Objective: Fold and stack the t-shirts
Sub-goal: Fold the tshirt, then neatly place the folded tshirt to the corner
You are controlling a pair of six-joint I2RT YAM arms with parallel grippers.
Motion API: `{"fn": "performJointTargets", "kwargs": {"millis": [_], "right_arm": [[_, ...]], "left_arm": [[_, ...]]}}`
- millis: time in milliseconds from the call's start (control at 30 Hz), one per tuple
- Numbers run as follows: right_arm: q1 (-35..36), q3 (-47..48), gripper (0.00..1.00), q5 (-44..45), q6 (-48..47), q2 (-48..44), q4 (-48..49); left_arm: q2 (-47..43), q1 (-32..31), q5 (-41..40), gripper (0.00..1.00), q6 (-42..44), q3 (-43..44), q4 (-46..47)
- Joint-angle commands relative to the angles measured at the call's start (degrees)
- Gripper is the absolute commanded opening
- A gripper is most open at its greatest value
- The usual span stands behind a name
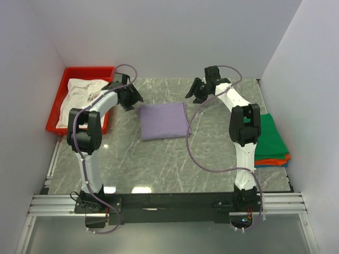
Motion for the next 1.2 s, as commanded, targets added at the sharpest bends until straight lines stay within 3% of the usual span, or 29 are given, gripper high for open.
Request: {"fn": "performJointTargets", "kwargs": {"millis": [0, 100, 167, 367, 467, 567, 633, 1167], "right_arm": [[-0.78, 2.42, 0.63, 2.97, -2.84, -3.54, -2.36], [-0.61, -3.98, 0.64, 3.16, -3.89, -8.11, 1.06], [-0.09, -7.67, 0.64, 1.40, -5.03, -9.87, 1.95], [3.17, -14.98, 0.64, 3.94, -8.90, -11.37, 5.20], [4.48, -15.43, 0.65, 4.29, -9.42, -10.14, 6.35], [5.63, -14.64, 0.66, 6.05, -11.44, -8.47, 5.91], [6.60, -14.55, 0.67, 7.36, -12.15, -7.60, 6.00], [9.84, -9.98, 0.64, 13.43, -10.84, -0.47, 2.40]], "left_arm": [[-1.30, 3.55, 0.70, 0.72, 2.06, 4.14, -0.67], [-5.15, 4.96, 1.22, 0.84, 2.15, 1.17, 0.72], [-6.92, 4.43, 1.49, 0.82, 2.07, -1.20, 1.26], [-12.99, -2.15, -3.08, 0.56, 0.05, -10.69, 2.22], [-14.66, -5.49, -4.31, 0.26, -1.27, -15.00, 4.06], [-13.53, -7.26, -4.14, 0.06, -1.10, -16.94, 4.51], [-12.47, -7.78, -4.57, 0.01, -0.31, -17.21, 4.16], [-7.72, -8.75, -4.22, 0.01, -0.13, -18.10, 3.90]]}}
